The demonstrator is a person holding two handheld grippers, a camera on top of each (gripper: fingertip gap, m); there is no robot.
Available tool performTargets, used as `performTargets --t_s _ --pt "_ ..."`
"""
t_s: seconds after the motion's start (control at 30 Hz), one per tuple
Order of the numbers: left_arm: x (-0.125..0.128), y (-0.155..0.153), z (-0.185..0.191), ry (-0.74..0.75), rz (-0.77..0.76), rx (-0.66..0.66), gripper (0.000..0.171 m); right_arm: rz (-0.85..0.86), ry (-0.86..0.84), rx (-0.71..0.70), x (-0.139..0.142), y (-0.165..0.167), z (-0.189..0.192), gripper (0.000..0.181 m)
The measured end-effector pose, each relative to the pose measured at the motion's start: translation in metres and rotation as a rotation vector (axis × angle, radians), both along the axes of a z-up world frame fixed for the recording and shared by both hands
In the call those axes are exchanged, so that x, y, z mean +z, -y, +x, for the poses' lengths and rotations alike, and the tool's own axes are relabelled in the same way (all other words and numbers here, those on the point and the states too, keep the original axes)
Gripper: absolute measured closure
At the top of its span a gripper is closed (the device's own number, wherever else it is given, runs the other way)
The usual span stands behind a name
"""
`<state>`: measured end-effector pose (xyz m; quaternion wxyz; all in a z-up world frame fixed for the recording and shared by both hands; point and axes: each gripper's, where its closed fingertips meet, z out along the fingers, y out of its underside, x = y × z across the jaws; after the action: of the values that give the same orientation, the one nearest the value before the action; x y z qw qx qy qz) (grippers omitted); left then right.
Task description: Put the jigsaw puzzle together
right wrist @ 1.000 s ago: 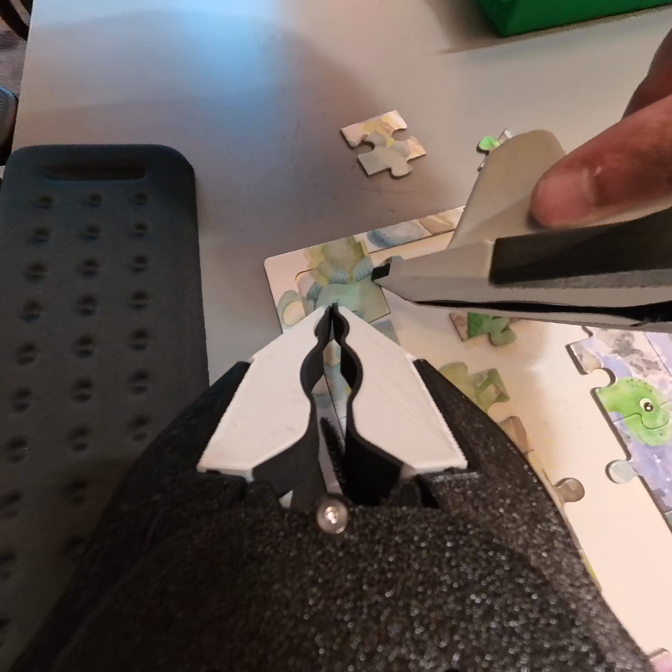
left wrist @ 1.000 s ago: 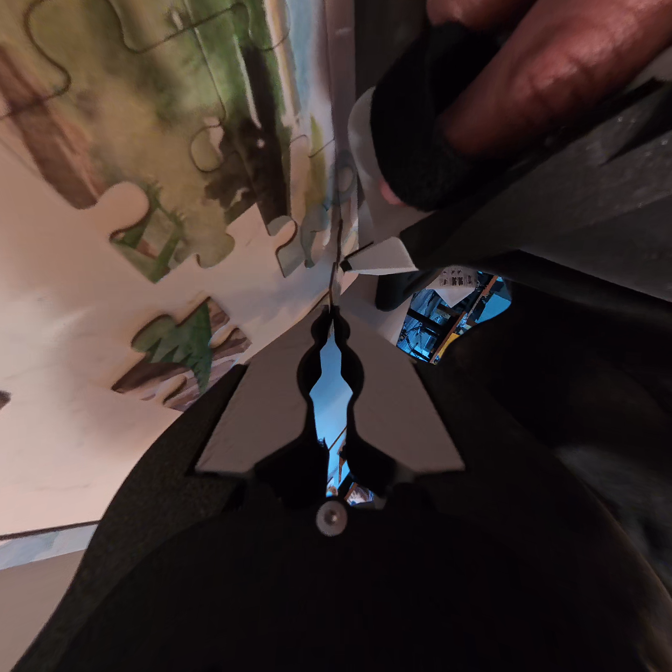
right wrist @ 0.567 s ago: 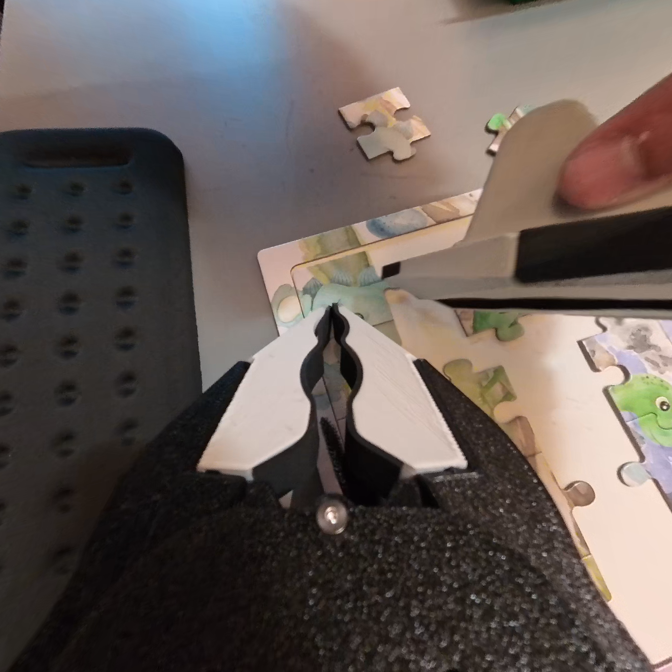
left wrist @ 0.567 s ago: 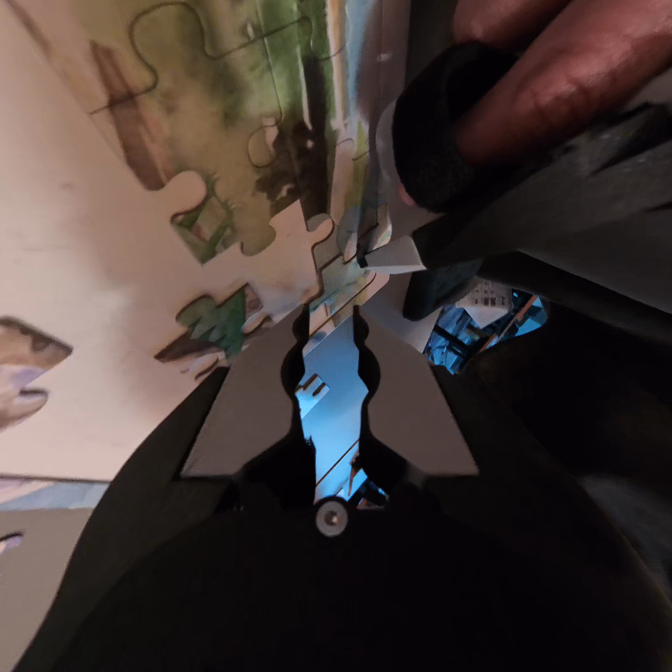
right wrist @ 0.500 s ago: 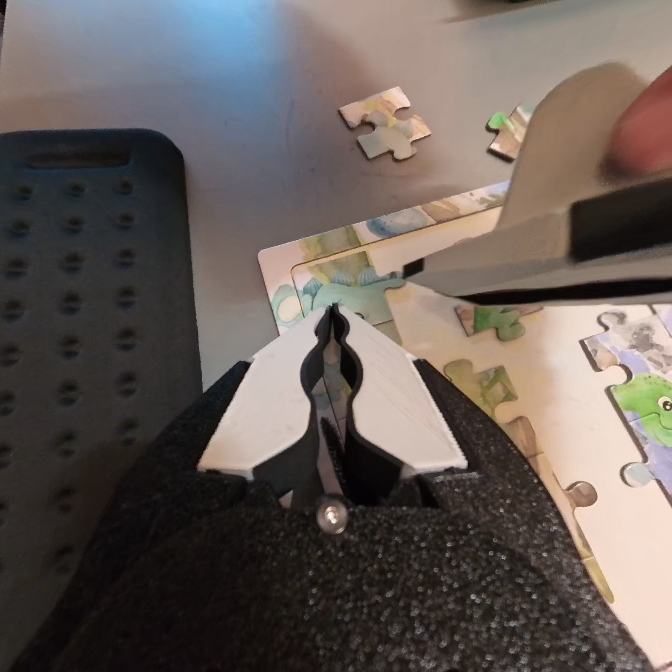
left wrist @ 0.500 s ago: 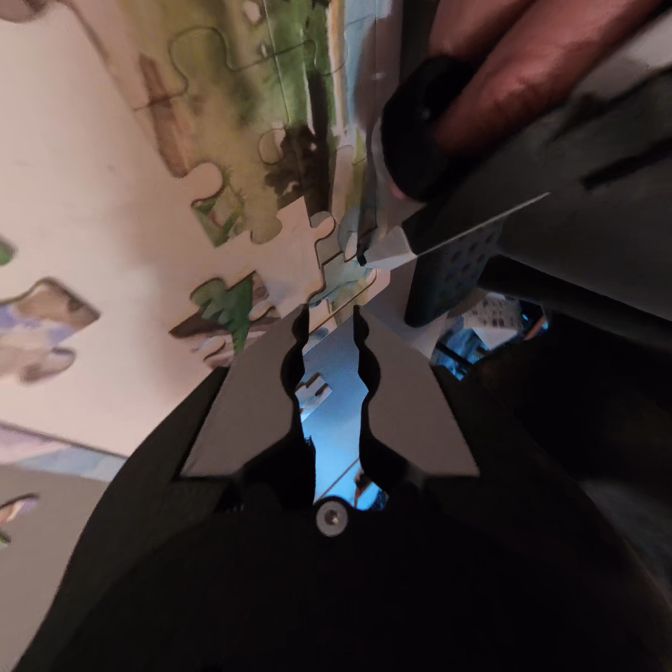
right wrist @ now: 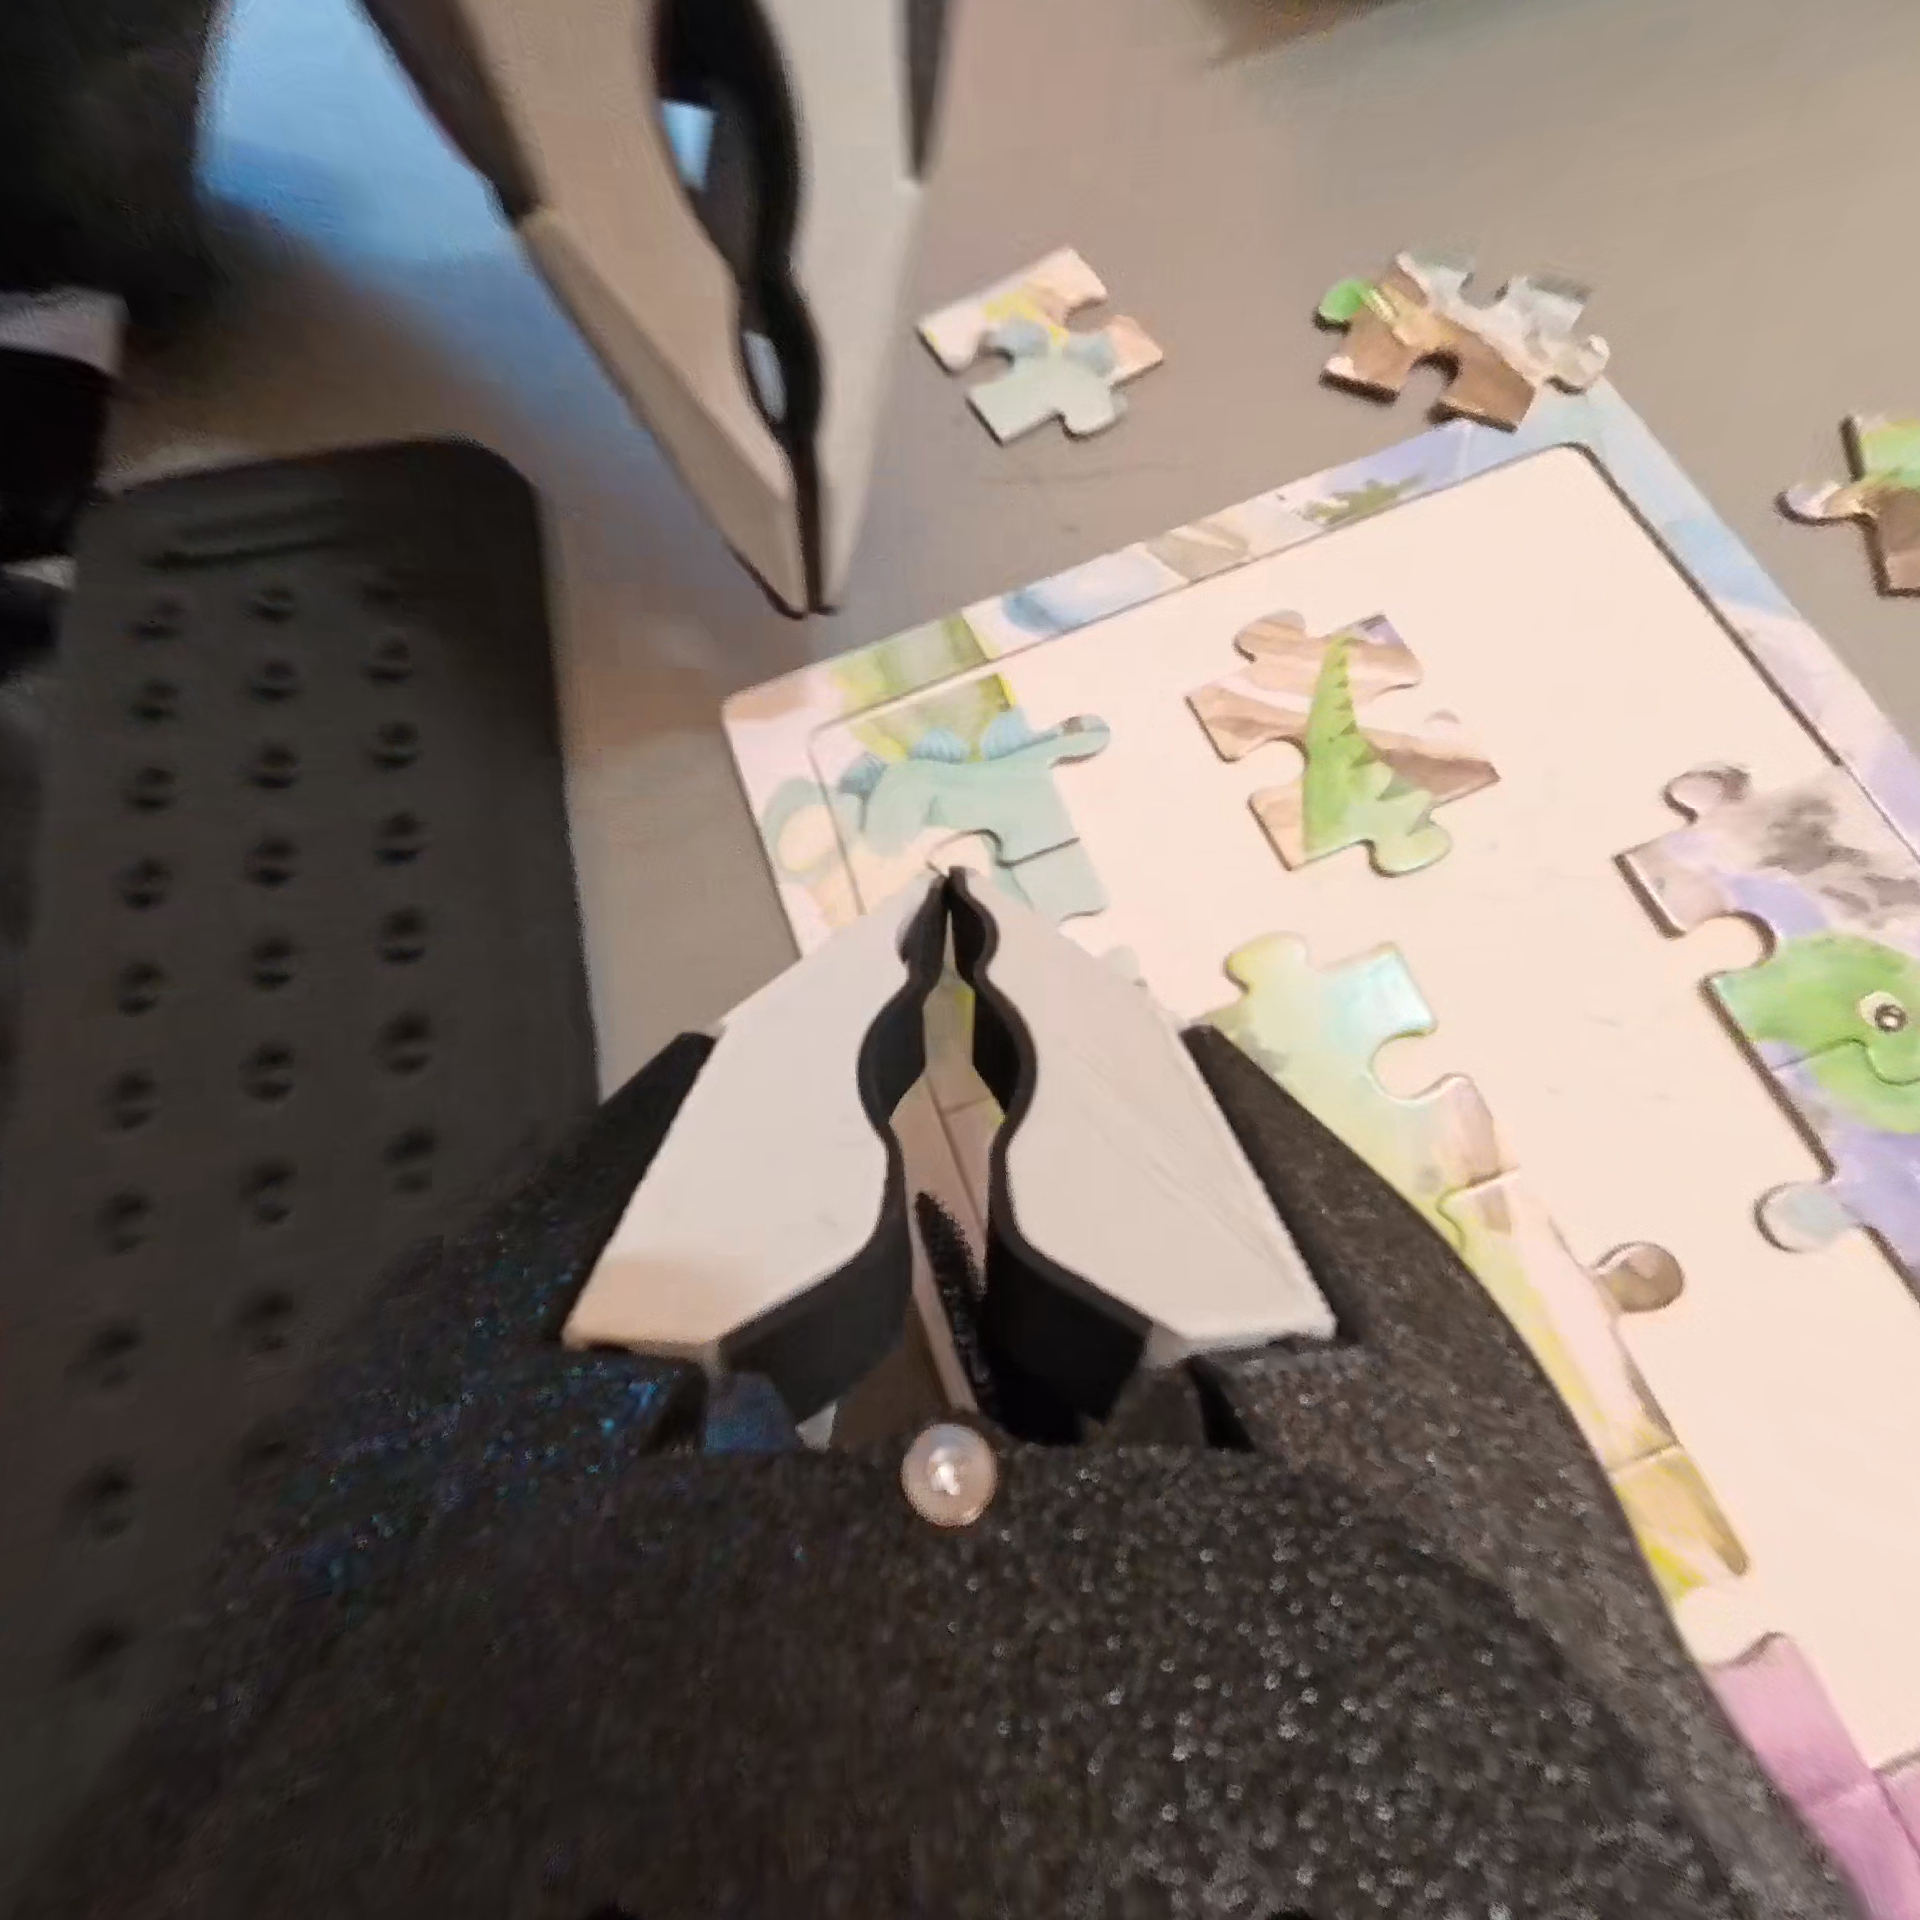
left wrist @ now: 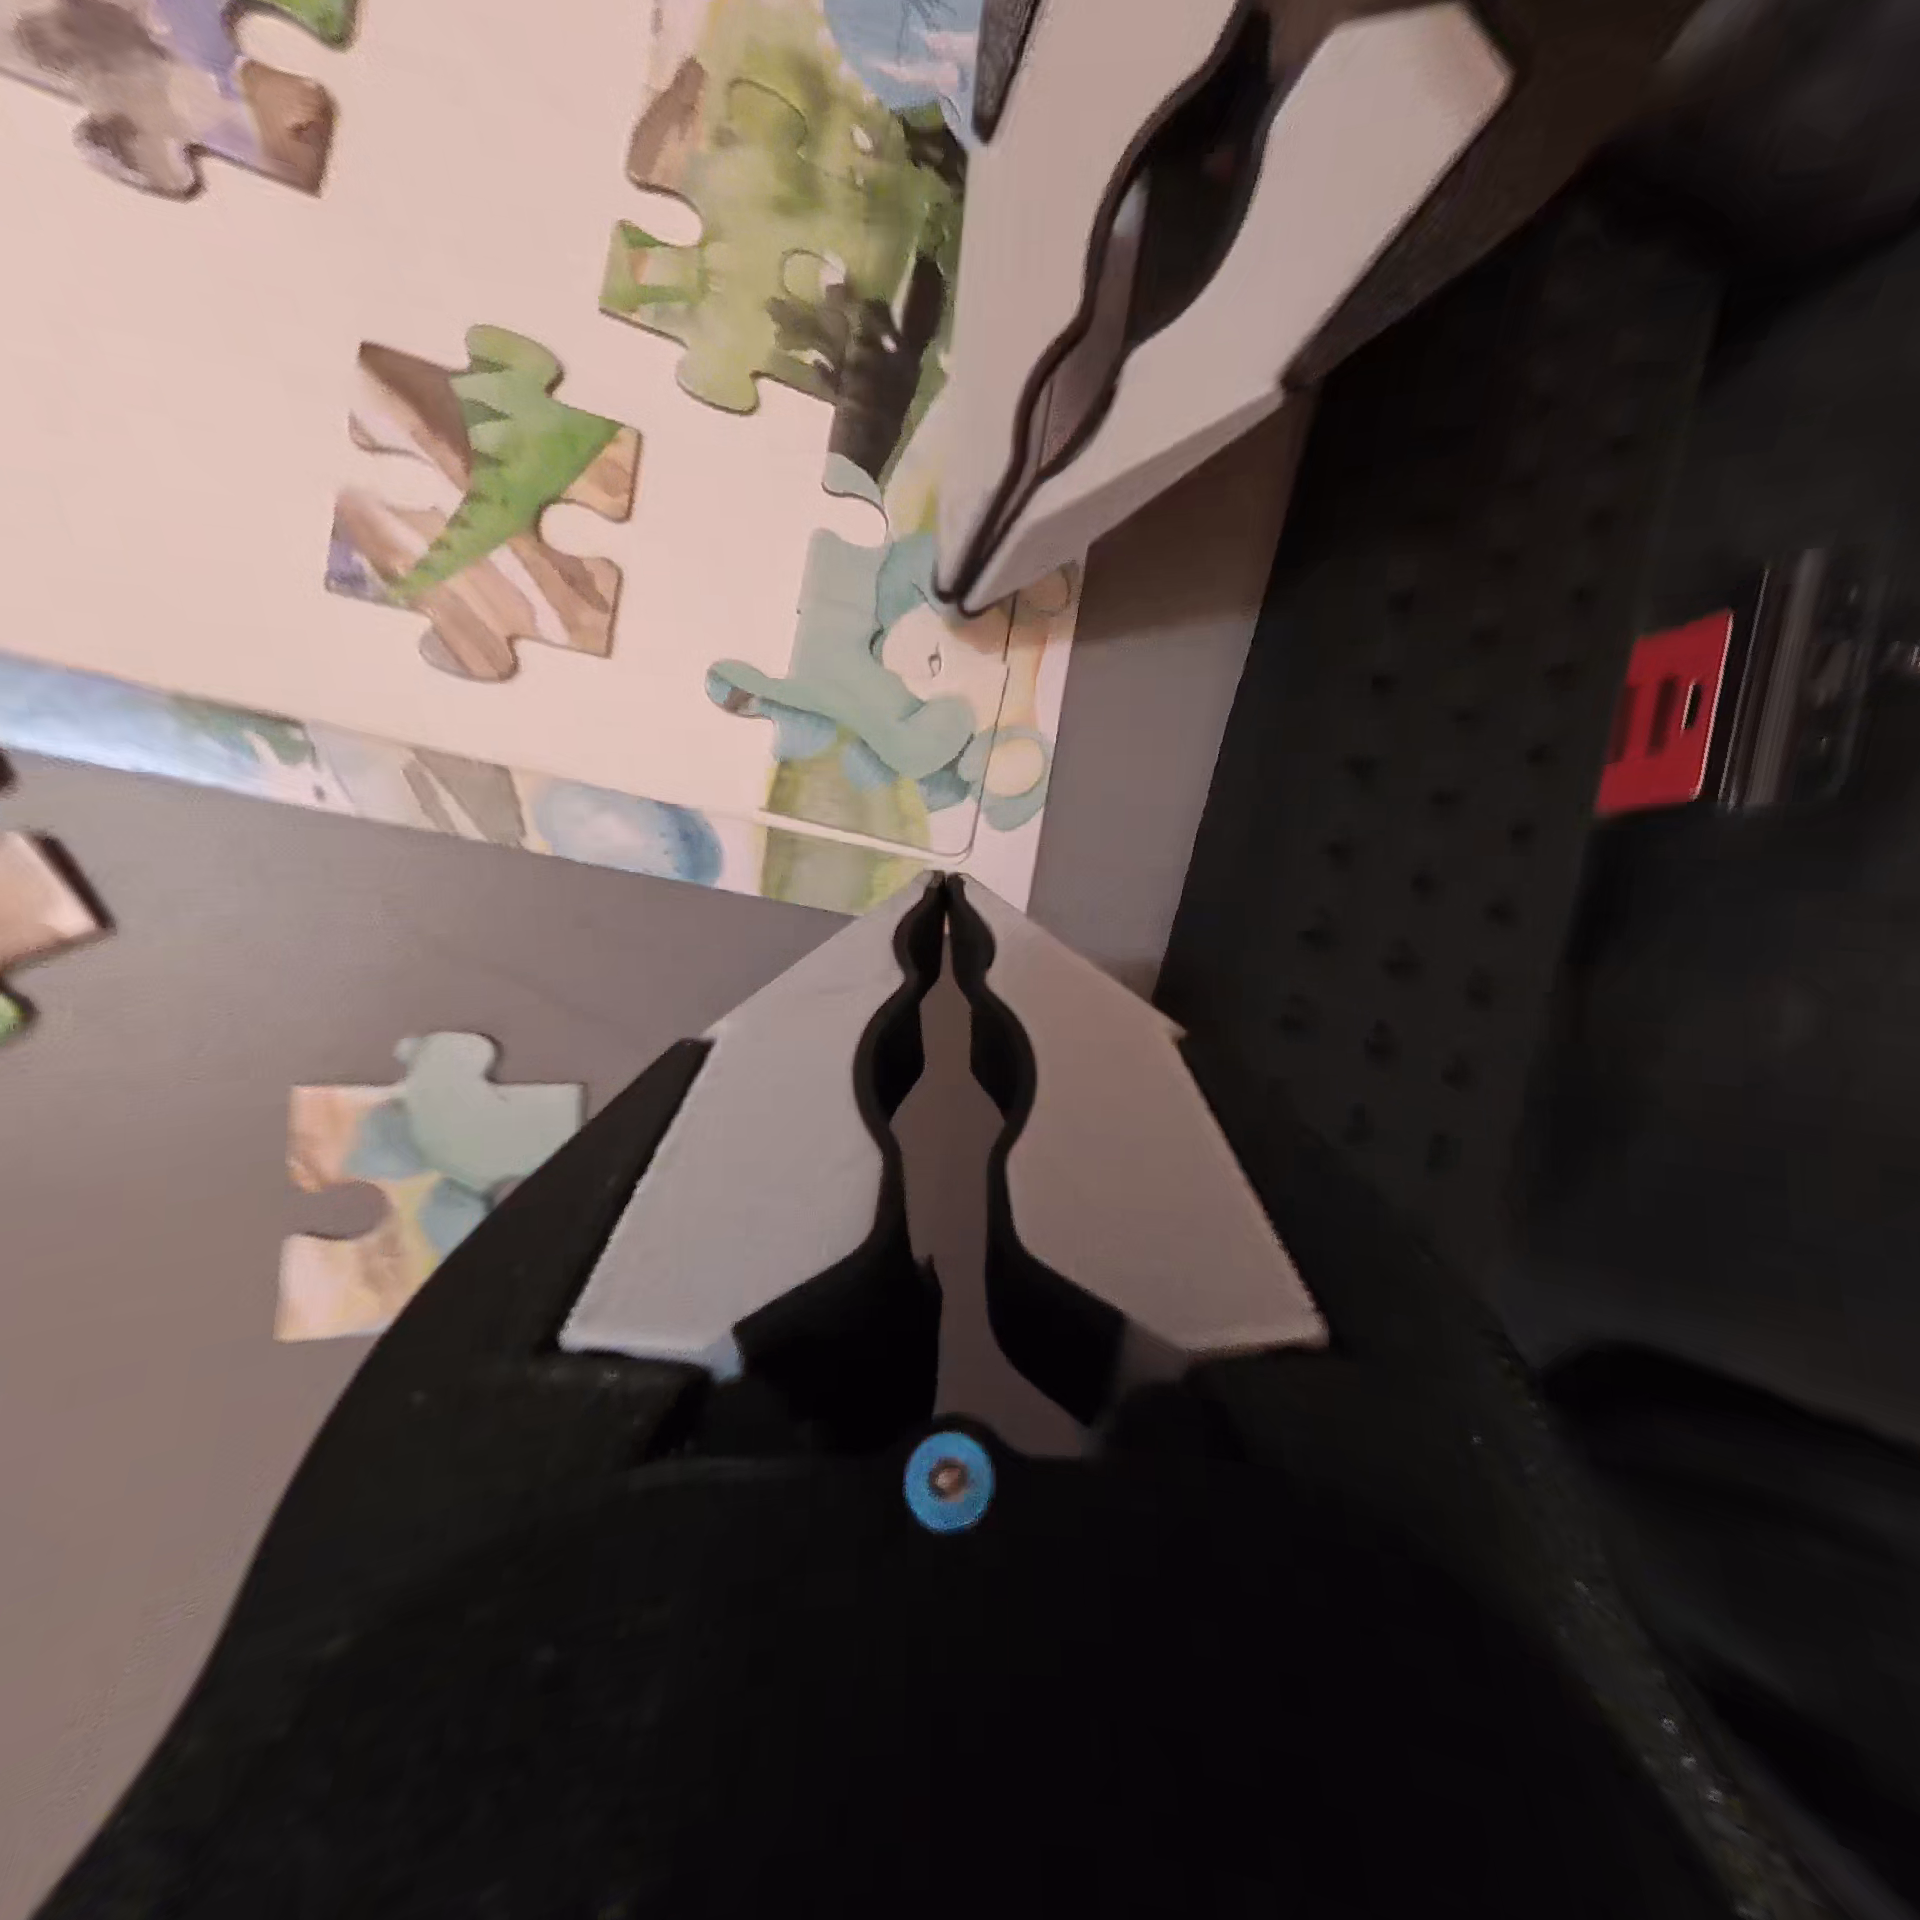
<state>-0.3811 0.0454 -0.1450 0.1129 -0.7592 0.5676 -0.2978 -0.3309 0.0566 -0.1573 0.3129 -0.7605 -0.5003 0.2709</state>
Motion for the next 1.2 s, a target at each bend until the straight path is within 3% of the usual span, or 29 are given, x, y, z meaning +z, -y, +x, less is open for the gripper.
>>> performTargets --t_s 0.1,0.2,0.53,0.93,1.2 --pt "-0.002 -0.007 0.007 0.088 0.047 0.171 0.171 -0.007 0.052 0.024 -0.010 0.001 -0.004 0.181" --pt "-0.010 -0.016 0.008 0.087 0.095 0.248 0.171 0.014 0.055 0.032 -0.010 0.001 -0.008 0.181" --pt "-0.020 0.005 0.025 0.090 0.077 0.186 0.171 0.080 0.060 0.091 -0.004 0.012 -0.018 0.181" --pt "-0.021 0.005 0.019 0.066 0.085 0.194 0.171 0.029 0.045 0.099 -0.008 0.010 -0.019 0.181" --pt "-0.020 -0.002 0.005 0.043 0.101 0.232 0.171 0.106 0.059 -0.036 -0.001 -0.019 -0.006 0.181"
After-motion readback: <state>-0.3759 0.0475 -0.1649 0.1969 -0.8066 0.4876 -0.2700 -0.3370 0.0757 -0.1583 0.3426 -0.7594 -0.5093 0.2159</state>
